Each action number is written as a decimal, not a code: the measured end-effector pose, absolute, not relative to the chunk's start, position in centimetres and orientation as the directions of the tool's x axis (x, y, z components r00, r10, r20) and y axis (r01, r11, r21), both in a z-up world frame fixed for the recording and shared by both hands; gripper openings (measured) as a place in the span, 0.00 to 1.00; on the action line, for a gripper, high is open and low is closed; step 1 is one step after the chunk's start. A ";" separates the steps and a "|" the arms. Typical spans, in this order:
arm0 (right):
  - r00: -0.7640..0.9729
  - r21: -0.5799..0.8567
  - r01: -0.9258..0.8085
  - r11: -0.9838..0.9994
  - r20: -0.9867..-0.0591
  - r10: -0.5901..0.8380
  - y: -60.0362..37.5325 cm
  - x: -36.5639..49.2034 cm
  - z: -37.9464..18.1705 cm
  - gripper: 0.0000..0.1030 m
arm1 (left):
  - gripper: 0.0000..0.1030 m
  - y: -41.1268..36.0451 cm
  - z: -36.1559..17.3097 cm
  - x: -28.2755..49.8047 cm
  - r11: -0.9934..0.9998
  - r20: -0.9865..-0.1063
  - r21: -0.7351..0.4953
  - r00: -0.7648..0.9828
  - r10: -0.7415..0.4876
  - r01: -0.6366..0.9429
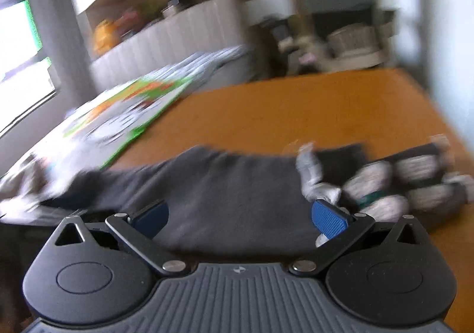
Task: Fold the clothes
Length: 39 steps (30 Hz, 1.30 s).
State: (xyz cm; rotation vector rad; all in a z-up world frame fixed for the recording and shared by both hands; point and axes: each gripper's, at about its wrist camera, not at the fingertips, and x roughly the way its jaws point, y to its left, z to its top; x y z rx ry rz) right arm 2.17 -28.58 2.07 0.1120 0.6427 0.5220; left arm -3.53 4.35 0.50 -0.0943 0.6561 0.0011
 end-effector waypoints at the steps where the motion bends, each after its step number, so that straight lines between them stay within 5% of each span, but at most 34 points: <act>1: 0.709 0.243 -0.398 0.885 -0.530 0.465 -29.3 2.2 2.1 1.00 | 1.00 4.9 0.4 -3.5 0.995 -0.607 -0.096 0.794 -0.037 -0.028; 10: 0.854 0.212 -0.082 0.974 -0.488 0.179 -34.9 3.0 4.7 1.00 | 1.00 5.2 0.2 -3.6 0.994 -0.606 -0.101 0.795 -0.038 -0.029; 18: 0.809 0.265 -0.366 0.892 -0.384 0.446 -29.8 1.6 5.8 1.00 | 1.00 4.9 -0.2 -3.4 0.997 -0.621 -0.066 0.783 -0.015 -0.034; 22: 0.709 0.254 -0.503 0.826 -0.424 0.563 -25.6 1.8 4.5 1.00 | 1.00 4.4 -0.3 -3.1 0.999 -0.639 -0.026 0.769 0.005 -0.027; 26: 0.611 0.313 -0.478 0.821 -0.553 0.567 -23.5 3.2 2.4 0.90 | 1.00 4.7 -0.4 -3.3 0.999 -0.641 -0.035 0.767 -0.009 -0.017; 30: 0.577 0.378 -0.455 0.806 -0.564 0.590 -24.9 3.5 2.4 0.83 | 1.00 4.6 -0.5 -3.6 0.999 -0.644 -0.036 0.765 -0.017 -0.008; 39: 0.564 0.274 -0.538 0.798 -0.586 0.581 -28.3 -1.7 1.8 0.91 | 1.00 2.8 -0.4 -5.6 0.999 -0.646 -0.039 0.763 -0.037 0.015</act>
